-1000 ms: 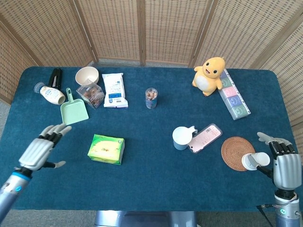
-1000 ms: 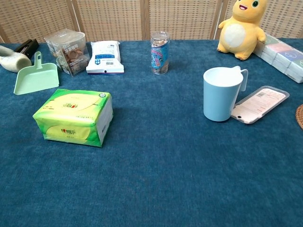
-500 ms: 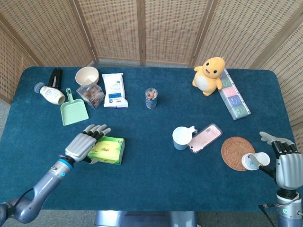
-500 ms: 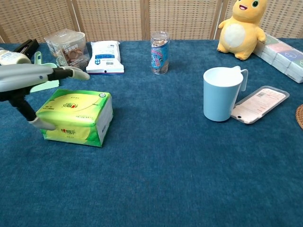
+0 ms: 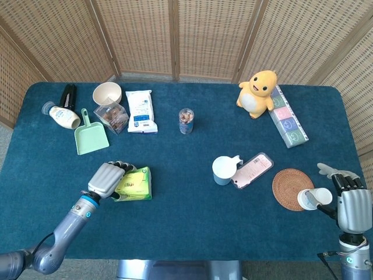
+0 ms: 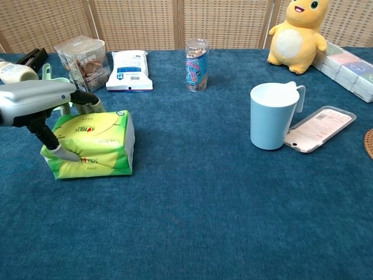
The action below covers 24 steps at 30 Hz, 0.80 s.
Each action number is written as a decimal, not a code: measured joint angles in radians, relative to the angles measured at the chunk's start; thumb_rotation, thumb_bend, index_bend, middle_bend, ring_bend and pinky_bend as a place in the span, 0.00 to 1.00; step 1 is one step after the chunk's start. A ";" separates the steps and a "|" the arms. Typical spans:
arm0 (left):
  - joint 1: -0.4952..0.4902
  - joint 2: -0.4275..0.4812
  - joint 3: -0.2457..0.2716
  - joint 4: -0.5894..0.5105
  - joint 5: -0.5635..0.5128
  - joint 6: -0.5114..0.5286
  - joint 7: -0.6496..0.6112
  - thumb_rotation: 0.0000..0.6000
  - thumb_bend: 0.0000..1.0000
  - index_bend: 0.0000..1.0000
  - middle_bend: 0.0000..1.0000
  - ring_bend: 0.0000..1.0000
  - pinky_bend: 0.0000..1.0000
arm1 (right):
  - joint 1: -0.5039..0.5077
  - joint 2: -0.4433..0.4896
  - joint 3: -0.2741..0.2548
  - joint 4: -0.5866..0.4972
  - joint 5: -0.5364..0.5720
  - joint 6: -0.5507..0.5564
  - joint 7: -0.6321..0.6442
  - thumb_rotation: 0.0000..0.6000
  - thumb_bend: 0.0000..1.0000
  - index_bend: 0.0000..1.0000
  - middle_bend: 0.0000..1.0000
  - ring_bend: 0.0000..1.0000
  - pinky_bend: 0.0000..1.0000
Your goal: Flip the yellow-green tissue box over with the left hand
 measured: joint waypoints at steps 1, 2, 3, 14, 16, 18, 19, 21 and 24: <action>-0.001 0.015 0.000 -0.014 -0.004 -0.013 -0.025 1.00 0.02 0.32 0.39 0.32 0.47 | 0.000 -0.001 0.000 0.001 0.000 0.000 -0.001 1.00 0.04 0.28 0.43 0.45 0.38; -0.001 0.027 -0.001 -0.025 -0.008 -0.025 -0.048 1.00 0.02 0.33 0.39 0.32 0.47 | 0.000 -0.001 -0.001 0.001 0.000 0.000 -0.002 1.00 0.04 0.28 0.43 0.45 0.38; -0.003 0.041 -0.003 -0.038 -0.013 -0.041 -0.076 1.00 0.02 0.33 0.39 0.32 0.47 | 0.000 -0.001 0.000 0.001 -0.001 0.000 -0.003 1.00 0.04 0.28 0.43 0.45 0.38; -0.055 0.318 -0.077 -0.140 0.010 -0.405 -0.626 1.00 0.03 0.36 0.43 0.34 0.46 | 0.002 -0.006 -0.003 0.007 0.002 -0.011 -0.017 1.00 0.04 0.28 0.43 0.45 0.37; -0.072 0.357 -0.089 -0.145 0.017 -0.477 -0.684 1.00 0.03 0.37 0.44 0.35 0.46 | 0.002 -0.007 -0.003 0.008 0.003 -0.012 -0.020 1.00 0.04 0.28 0.43 0.45 0.37; -0.096 0.397 -0.101 -0.145 0.025 -0.562 -0.734 1.00 0.03 0.37 0.44 0.35 0.46 | 0.002 -0.008 -0.002 0.008 0.005 -0.013 -0.021 1.00 0.04 0.28 0.43 0.45 0.37; -0.109 0.412 -0.105 -0.142 0.028 -0.598 -0.750 1.00 0.03 0.37 0.44 0.35 0.46 | 0.002 -0.008 -0.002 0.008 0.006 -0.014 -0.021 1.00 0.04 0.28 0.43 0.45 0.37; -0.142 0.442 -0.112 -0.134 0.035 -0.676 -0.775 1.00 0.03 0.38 0.45 0.35 0.46 | 0.003 -0.009 -0.002 0.010 0.008 -0.016 -0.023 1.00 0.04 0.28 0.43 0.45 0.37; -0.203 0.471 -0.115 -0.114 0.043 -0.768 -0.785 1.00 0.03 0.38 0.45 0.35 0.46 | 0.004 -0.011 -0.002 0.012 0.008 -0.018 -0.026 1.00 0.04 0.28 0.43 0.45 0.37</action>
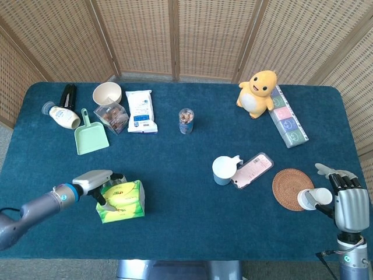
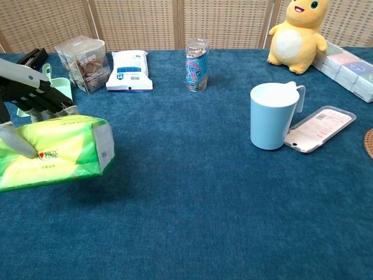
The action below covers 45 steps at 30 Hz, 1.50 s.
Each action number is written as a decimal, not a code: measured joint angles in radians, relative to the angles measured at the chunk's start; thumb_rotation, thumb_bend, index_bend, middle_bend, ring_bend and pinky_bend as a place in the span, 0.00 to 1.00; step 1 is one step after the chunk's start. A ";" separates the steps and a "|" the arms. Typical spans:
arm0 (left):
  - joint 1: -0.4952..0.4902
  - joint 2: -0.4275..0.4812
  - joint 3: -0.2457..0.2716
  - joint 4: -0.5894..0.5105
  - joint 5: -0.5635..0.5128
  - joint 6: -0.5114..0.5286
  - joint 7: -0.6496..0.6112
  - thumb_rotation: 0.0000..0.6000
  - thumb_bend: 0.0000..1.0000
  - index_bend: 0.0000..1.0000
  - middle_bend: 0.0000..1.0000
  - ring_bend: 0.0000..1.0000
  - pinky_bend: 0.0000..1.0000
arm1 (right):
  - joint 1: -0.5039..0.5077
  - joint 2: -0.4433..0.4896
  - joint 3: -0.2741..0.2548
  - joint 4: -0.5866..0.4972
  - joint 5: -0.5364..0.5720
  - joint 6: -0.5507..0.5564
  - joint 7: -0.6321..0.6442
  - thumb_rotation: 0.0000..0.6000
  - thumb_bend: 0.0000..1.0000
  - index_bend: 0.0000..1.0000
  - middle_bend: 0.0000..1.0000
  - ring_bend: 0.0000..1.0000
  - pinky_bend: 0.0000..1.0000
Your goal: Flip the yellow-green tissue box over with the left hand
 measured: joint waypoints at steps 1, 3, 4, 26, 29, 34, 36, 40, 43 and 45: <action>-0.018 0.005 0.001 0.007 0.001 -0.021 0.001 1.00 0.03 0.38 0.45 0.35 0.46 | 0.000 -0.001 0.000 0.001 0.000 -0.001 -0.001 1.00 0.04 0.28 0.43 0.45 0.37; -0.058 0.008 0.011 0.026 0.002 -0.051 0.013 1.00 0.03 0.38 0.45 0.35 0.46 | 0.001 -0.002 -0.002 0.003 -0.001 -0.002 -0.003 1.00 0.04 0.28 0.43 0.45 0.37; -0.071 0.006 0.018 0.035 0.001 -0.056 0.022 1.00 0.03 0.38 0.45 0.35 0.46 | 0.001 -0.003 -0.002 0.003 -0.001 -0.003 -0.004 1.00 0.04 0.28 0.43 0.45 0.37; -0.308 -0.181 0.360 0.141 -0.275 0.146 0.238 1.00 0.04 0.07 0.00 0.00 0.00 | 0.000 0.002 -0.002 -0.002 0.006 -0.012 0.004 1.00 0.04 0.28 0.43 0.47 0.37; -0.306 -0.191 0.368 0.125 -0.317 0.263 0.279 1.00 0.04 0.07 0.00 0.00 0.00 | 0.000 0.001 -0.004 -0.002 0.006 -0.014 0.003 1.00 0.04 0.28 0.43 0.48 0.37; -0.284 -0.196 0.359 0.080 -0.365 0.463 0.348 1.00 0.03 0.07 0.00 0.00 0.00 | 0.001 0.003 -0.006 0.000 0.004 -0.016 0.002 1.00 0.04 0.28 0.43 0.49 0.37; -0.265 -0.195 0.342 0.062 -0.376 0.522 0.367 1.00 0.03 0.07 0.00 0.00 0.00 | 0.001 0.004 -0.006 -0.001 0.006 -0.018 0.002 1.00 0.04 0.28 0.43 0.49 0.37; -0.220 -0.203 0.302 0.056 -0.351 0.589 0.369 1.00 0.03 0.07 0.00 0.00 0.00 | 0.001 0.004 -0.007 -0.001 0.003 -0.018 0.002 1.00 0.04 0.28 0.43 0.49 0.37; -0.196 -0.224 0.282 0.079 -0.307 0.628 0.374 1.00 0.03 0.07 0.00 0.00 0.00 | 0.001 0.004 -0.008 -0.002 0.003 -0.019 0.000 1.00 0.04 0.28 0.43 0.49 0.37; -0.182 -0.245 0.269 0.105 -0.279 0.655 0.383 1.00 0.03 0.07 0.00 0.00 0.00 | 0.001 0.004 -0.007 -0.003 0.005 -0.019 0.000 1.00 0.04 0.28 0.43 0.49 0.37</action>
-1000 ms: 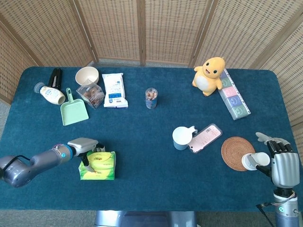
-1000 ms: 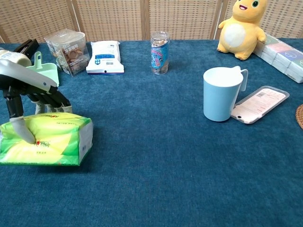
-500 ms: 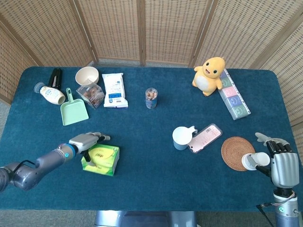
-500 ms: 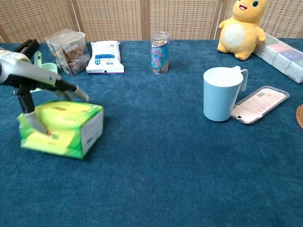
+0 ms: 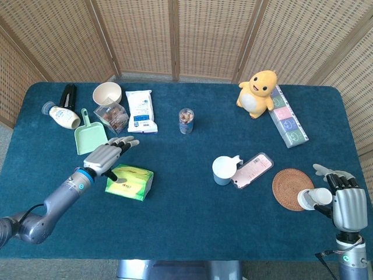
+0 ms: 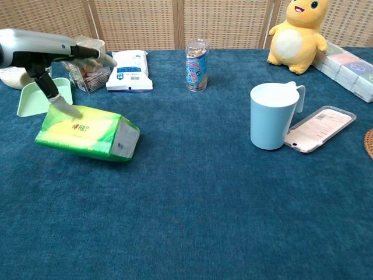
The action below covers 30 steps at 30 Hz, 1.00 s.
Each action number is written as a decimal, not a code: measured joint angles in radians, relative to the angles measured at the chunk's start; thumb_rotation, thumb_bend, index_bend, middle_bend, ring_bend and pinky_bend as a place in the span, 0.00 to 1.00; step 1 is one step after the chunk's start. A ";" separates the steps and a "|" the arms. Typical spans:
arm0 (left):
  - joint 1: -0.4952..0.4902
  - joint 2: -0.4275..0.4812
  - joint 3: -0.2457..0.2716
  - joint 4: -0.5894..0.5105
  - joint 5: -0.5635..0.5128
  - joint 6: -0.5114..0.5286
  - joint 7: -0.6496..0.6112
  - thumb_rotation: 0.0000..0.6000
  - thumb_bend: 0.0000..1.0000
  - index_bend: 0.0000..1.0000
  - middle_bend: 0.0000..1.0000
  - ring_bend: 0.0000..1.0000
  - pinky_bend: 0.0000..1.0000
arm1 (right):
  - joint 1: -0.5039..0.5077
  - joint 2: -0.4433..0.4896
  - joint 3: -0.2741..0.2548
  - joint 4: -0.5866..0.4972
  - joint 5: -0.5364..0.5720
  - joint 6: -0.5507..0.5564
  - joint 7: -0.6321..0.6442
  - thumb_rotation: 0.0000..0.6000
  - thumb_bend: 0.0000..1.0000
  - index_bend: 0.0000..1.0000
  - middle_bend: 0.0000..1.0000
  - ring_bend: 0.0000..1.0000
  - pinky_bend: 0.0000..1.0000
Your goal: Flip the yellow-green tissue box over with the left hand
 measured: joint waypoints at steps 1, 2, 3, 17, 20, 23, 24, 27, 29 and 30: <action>0.008 -0.012 -0.008 0.014 0.016 0.019 0.003 1.00 0.03 0.07 0.00 0.00 0.00 | 0.000 0.000 0.000 0.000 0.001 0.000 0.001 1.00 0.04 0.28 0.43 0.49 0.37; 0.015 -0.021 -0.014 0.022 0.028 0.036 0.005 1.00 0.03 0.07 0.00 0.00 0.00 | 0.000 0.000 0.001 0.001 0.002 -0.001 0.001 1.00 0.04 0.28 0.43 0.49 0.37; 0.022 -0.030 -0.021 0.030 0.043 0.054 0.006 1.00 0.03 0.07 0.00 0.00 0.00 | 0.000 0.000 0.001 0.002 0.003 -0.002 0.001 1.00 0.04 0.28 0.43 0.49 0.37; 0.111 -0.024 -0.078 0.048 0.230 0.154 -0.054 1.00 0.03 0.07 0.00 0.00 0.01 | 0.001 -0.002 0.000 0.005 0.006 -0.008 0.001 1.00 0.04 0.28 0.43 0.49 0.37; 0.129 0.030 -0.065 0.017 0.308 0.149 -0.096 1.00 0.03 0.07 0.00 0.00 0.00 | 0.001 -0.003 -0.002 0.004 0.003 -0.008 -0.005 1.00 0.04 0.28 0.43 0.49 0.37; 0.149 0.082 -0.041 -0.009 0.381 0.136 -0.128 1.00 0.03 0.07 0.00 0.00 0.00 | 0.000 -0.003 -0.001 0.001 0.005 -0.008 -0.008 1.00 0.04 0.28 0.43 0.49 0.37; 0.154 0.093 -0.032 -0.013 0.400 0.132 -0.132 1.00 0.03 0.07 0.00 0.00 0.00 | 0.000 -0.002 -0.001 0.000 0.006 -0.007 -0.008 1.00 0.04 0.28 0.43 0.49 0.37; 0.170 0.110 -0.001 -0.022 0.446 0.108 -0.137 1.00 0.03 0.07 0.00 0.00 0.00 | -0.001 -0.001 -0.001 -0.003 0.007 -0.008 -0.008 1.00 0.05 0.28 0.43 0.49 0.37; 0.174 0.112 0.010 -0.023 0.457 0.087 -0.128 1.00 0.03 0.07 0.00 0.00 0.00 | -0.001 0.000 -0.001 -0.004 0.009 -0.010 -0.008 1.00 0.05 0.28 0.43 0.49 0.37; 0.175 0.112 0.012 -0.022 0.458 0.082 -0.117 1.00 0.03 0.07 0.00 0.00 0.00 | -0.001 0.000 -0.001 -0.004 0.009 -0.011 -0.008 1.00 0.05 0.28 0.43 0.49 0.37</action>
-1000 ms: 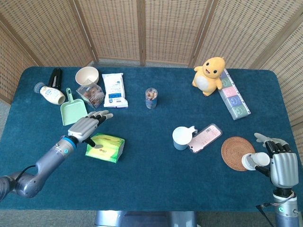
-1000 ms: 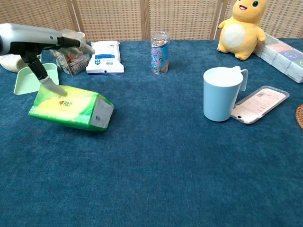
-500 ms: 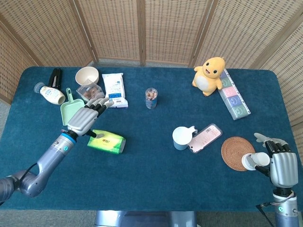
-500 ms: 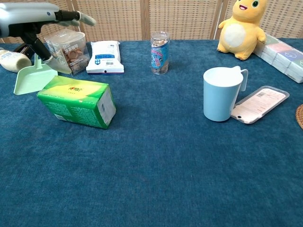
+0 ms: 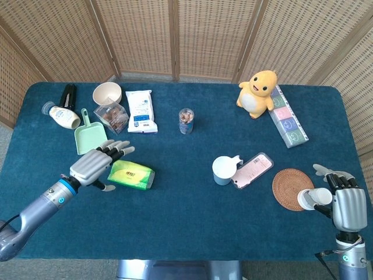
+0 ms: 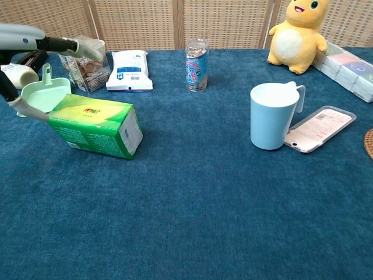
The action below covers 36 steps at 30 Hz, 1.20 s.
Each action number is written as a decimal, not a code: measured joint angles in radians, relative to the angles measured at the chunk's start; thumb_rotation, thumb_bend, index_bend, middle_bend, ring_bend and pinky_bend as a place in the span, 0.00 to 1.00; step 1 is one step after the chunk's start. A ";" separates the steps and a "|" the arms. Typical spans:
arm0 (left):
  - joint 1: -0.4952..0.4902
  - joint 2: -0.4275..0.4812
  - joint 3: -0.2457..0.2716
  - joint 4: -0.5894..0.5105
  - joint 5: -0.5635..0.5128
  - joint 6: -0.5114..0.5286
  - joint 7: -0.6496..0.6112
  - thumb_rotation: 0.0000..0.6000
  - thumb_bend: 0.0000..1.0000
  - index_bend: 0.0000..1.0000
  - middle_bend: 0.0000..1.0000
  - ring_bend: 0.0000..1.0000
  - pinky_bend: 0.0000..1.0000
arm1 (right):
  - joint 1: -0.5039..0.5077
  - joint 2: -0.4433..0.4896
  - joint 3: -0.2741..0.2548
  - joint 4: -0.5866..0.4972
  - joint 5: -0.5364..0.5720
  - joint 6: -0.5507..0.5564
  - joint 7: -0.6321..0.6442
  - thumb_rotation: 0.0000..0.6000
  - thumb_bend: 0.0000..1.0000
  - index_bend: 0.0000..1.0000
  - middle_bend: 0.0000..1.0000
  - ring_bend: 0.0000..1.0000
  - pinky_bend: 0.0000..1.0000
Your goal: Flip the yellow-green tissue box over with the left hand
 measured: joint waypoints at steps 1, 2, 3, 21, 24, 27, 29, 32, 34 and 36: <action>0.001 -0.002 0.001 0.002 0.000 -0.004 0.013 1.00 0.03 0.07 0.00 0.00 0.00 | 0.000 0.000 0.000 0.000 0.001 0.000 0.001 1.00 0.05 0.28 0.43 0.49 0.37; 0.002 -0.007 0.002 0.004 -0.001 -0.010 0.034 1.00 0.03 0.07 0.00 0.00 0.00 | 0.000 0.001 0.000 0.001 0.002 0.000 0.002 1.00 0.05 0.28 0.43 0.49 0.37; 0.003 -0.012 0.003 0.005 -0.004 -0.016 0.050 1.00 0.03 0.07 0.00 0.00 0.00 | -0.001 0.001 0.001 0.001 0.002 0.000 0.004 1.00 0.05 0.28 0.43 0.49 0.37; 0.005 -0.205 -0.037 0.055 -0.206 -0.035 0.446 1.00 0.05 0.43 0.41 0.39 0.58 | -0.002 0.008 0.005 -0.010 0.013 -0.008 0.017 1.00 0.05 0.28 0.43 0.50 0.37; 0.018 -0.236 -0.051 0.068 -0.200 0.021 0.471 1.00 0.05 0.46 0.44 0.42 0.61 | -0.001 0.008 0.005 -0.009 0.013 -0.009 0.018 1.00 0.06 0.28 0.43 0.50 0.37; 0.036 -0.258 -0.060 0.081 -0.185 0.058 0.480 1.00 0.05 0.46 0.44 0.42 0.61 | -0.001 0.008 0.005 -0.008 0.014 -0.010 0.019 1.00 0.06 0.28 0.43 0.50 0.37; 0.042 -0.255 -0.061 0.078 -0.180 0.061 0.474 1.00 0.05 0.46 0.44 0.42 0.60 | -0.001 0.008 0.006 -0.008 0.015 -0.011 0.019 1.00 0.05 0.28 0.43 0.50 0.37; 0.046 -0.234 -0.060 0.050 -0.174 0.055 0.451 1.00 0.05 0.46 0.44 0.42 0.60 | 0.000 0.006 0.005 -0.007 0.015 -0.012 0.015 1.00 0.05 0.28 0.43 0.50 0.37; 0.046 -0.212 -0.061 0.019 -0.177 0.037 0.416 1.00 0.05 0.46 0.44 0.42 0.60 | 0.000 0.005 0.004 -0.006 0.014 -0.014 0.013 1.00 0.05 0.28 0.43 0.50 0.37; 0.042 -0.183 -0.062 -0.014 -0.184 0.006 0.368 1.00 0.05 0.47 0.44 0.42 0.60 | 0.000 0.004 0.003 -0.005 0.014 -0.015 0.009 1.00 0.05 0.28 0.43 0.50 0.37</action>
